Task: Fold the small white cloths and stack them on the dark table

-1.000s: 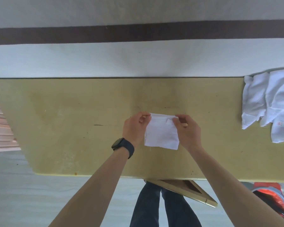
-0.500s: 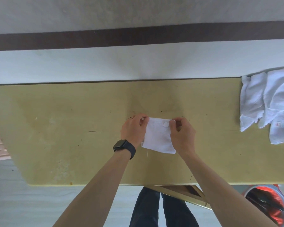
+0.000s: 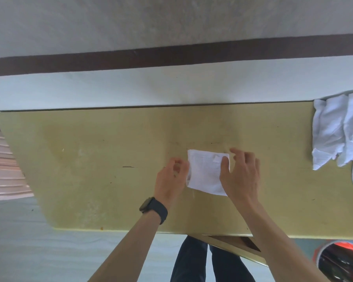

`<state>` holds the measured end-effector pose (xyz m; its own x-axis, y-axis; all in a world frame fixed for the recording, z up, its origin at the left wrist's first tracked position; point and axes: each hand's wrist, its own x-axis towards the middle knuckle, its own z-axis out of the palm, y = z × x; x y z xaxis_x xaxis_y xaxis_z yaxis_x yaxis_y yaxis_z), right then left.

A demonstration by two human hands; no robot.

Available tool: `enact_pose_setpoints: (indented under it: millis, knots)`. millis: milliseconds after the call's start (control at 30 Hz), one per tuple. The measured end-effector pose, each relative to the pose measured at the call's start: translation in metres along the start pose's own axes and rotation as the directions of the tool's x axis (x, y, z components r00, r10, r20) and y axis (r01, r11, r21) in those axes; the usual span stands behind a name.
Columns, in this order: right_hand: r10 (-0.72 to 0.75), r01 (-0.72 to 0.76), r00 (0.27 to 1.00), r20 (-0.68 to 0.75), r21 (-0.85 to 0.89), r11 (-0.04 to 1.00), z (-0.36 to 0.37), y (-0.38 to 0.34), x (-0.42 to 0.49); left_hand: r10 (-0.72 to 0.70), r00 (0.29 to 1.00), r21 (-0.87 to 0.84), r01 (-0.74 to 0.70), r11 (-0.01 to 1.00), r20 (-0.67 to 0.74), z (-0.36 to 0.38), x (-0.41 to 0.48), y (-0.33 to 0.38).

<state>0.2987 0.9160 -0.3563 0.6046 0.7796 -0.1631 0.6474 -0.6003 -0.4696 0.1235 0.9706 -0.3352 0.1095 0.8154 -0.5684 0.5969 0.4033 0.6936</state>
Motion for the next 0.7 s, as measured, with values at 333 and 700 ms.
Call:
enact_pose_setpoints:
  millis: [333,700]
  knots:
    - [-0.42,0.449,0.888,0.188,-0.154,0.88,0.042,0.013,-0.027,-0.053,0.988,0.134,0.034,0.99,0.144,0.014,-0.02,-0.034]
    - [-0.457,0.479,0.876,0.155,-0.16,0.863,0.041,0.018,-0.038,-0.193,0.981,-0.07,0.193,0.979,0.015,0.023,-0.037,-0.037]
